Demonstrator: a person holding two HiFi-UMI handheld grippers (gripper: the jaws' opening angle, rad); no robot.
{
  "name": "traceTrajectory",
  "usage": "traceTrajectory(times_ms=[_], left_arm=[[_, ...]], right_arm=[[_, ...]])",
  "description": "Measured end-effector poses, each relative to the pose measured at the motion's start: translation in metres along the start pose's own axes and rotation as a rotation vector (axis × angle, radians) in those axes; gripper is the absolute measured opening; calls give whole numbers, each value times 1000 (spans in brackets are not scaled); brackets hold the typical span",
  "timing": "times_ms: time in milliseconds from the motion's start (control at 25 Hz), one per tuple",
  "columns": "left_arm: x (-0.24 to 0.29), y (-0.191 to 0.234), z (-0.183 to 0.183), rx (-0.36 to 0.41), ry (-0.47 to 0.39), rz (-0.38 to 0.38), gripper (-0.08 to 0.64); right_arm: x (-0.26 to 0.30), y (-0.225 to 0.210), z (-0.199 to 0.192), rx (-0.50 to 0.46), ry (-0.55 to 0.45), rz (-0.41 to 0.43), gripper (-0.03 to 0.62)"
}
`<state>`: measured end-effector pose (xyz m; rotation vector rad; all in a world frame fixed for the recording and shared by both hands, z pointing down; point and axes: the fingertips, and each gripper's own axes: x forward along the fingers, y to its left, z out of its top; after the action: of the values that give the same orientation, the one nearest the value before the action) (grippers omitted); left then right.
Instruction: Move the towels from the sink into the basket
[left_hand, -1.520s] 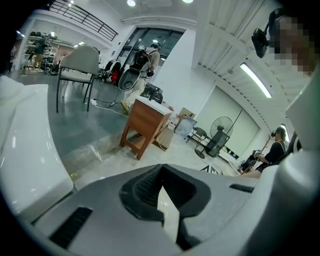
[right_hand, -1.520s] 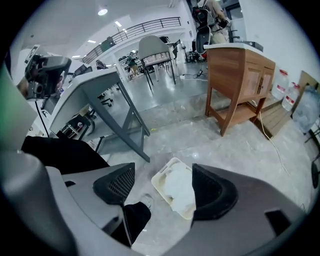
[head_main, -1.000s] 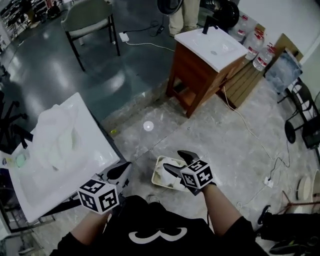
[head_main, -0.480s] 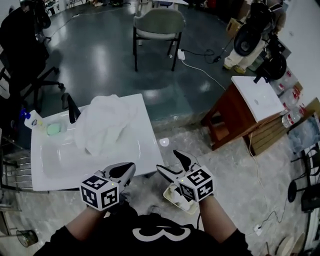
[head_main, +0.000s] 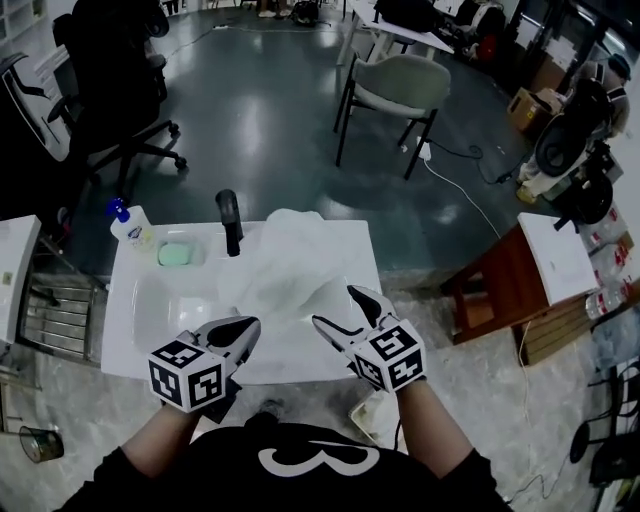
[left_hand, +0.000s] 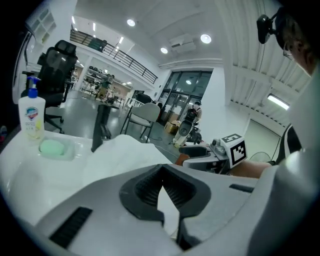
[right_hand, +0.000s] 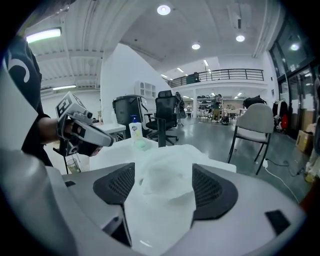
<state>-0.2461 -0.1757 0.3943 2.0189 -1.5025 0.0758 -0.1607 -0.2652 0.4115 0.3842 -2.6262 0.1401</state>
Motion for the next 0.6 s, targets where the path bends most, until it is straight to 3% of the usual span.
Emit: traceTrajectory(times_ms=[280, 600], left_arm=[[-37, 56, 21, -14, -41, 44, 6], [-68, 104, 32, -39, -77, 90, 6]], right_arm=[[76, 1, 9, -32, 69, -21, 337], [143, -27, 2, -88, 184, -133, 359]])
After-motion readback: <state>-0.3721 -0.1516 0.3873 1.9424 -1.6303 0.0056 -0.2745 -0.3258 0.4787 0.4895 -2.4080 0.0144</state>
